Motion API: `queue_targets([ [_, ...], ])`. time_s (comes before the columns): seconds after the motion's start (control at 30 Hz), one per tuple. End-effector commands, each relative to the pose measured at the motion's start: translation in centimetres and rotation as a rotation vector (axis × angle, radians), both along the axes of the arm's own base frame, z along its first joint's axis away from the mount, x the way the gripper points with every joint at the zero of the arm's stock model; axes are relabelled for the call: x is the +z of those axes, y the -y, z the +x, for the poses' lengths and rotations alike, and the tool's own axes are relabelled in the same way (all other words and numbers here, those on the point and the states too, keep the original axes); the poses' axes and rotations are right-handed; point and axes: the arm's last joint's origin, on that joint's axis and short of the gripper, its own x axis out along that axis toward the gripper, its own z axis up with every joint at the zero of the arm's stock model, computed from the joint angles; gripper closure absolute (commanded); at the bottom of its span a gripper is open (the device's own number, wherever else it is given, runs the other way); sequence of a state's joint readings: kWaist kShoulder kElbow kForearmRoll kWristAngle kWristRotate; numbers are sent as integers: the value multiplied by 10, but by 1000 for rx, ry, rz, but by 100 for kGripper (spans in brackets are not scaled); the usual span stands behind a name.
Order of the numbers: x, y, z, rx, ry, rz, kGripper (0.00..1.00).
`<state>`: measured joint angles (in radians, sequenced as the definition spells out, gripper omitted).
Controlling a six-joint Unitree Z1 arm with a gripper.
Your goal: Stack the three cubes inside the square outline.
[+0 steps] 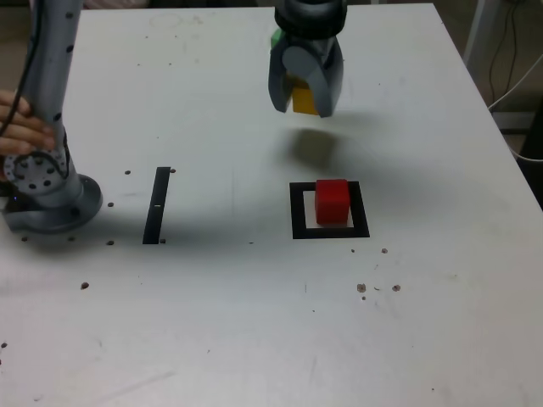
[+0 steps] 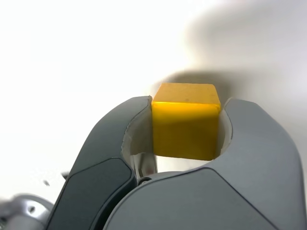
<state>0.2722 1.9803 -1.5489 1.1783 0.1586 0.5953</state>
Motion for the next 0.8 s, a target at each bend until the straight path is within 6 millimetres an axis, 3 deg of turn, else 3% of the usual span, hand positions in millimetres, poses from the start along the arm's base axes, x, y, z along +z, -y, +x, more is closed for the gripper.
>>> queue_targets([
  [0.0, 11, 19, -1, 21, 22, 1, 65],
  [0.33, 27, 94, -8, 137, 42, 42, 65],
  [0.77, 25, 145, -8, 213, 59, 23, 65],
])
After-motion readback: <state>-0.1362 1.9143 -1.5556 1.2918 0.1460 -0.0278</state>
